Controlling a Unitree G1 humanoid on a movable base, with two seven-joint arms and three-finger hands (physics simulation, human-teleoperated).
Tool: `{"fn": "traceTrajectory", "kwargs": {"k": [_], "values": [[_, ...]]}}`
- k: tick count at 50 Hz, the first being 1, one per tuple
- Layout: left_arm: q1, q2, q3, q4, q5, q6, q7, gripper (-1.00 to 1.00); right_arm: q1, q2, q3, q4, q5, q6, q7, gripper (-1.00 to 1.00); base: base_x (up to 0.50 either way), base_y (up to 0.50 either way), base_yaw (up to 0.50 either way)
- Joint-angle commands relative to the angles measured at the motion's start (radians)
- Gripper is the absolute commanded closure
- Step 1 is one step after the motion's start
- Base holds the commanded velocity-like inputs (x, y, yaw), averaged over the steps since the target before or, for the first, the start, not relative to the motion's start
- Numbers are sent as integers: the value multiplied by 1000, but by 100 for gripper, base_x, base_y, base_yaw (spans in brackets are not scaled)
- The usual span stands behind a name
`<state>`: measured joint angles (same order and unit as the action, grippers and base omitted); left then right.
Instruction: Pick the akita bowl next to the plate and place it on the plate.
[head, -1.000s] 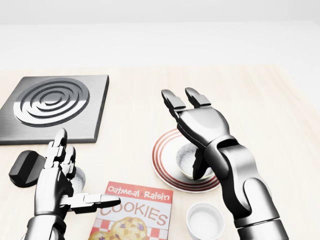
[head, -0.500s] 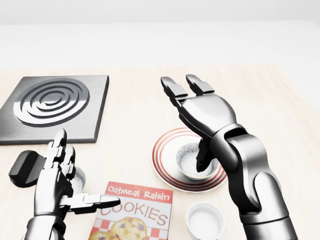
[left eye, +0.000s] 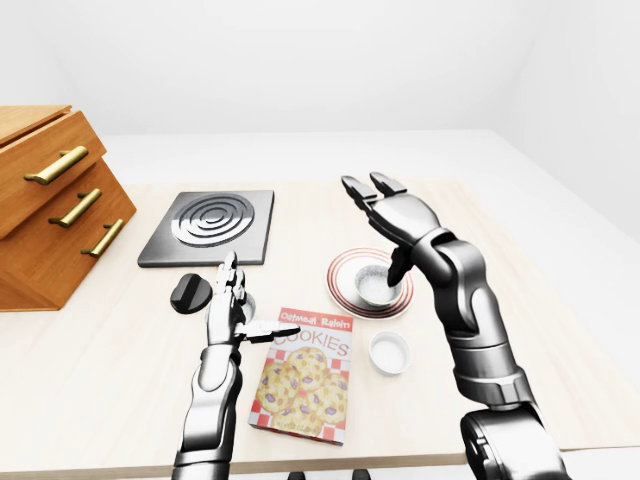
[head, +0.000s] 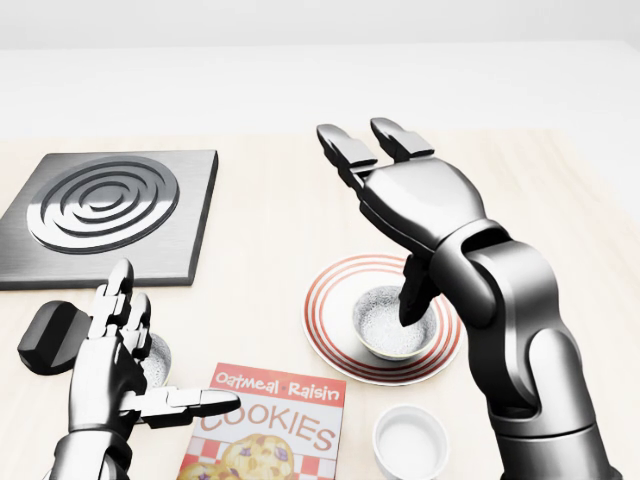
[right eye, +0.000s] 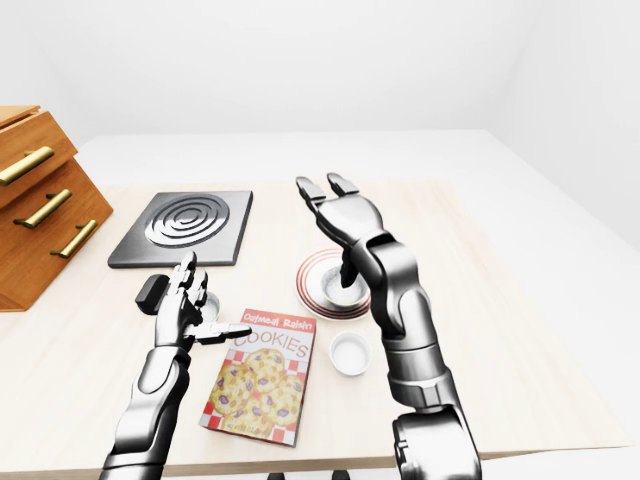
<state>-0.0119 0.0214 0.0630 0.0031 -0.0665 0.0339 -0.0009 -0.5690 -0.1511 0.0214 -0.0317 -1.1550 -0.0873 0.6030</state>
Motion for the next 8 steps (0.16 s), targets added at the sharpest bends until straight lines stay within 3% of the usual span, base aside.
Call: {"fn": "traceTrajectory", "kwargs": {"k": [1,8], "values": [[0,0,1,-12,-6,17,3,-100,-11,-1,-3,-26,5,0,23,-100,0,0,0],[-3,1,2,3,-8,6,0,-100,-22,-2,-5,-49,8,0,46,-100,0,0,0]]}}
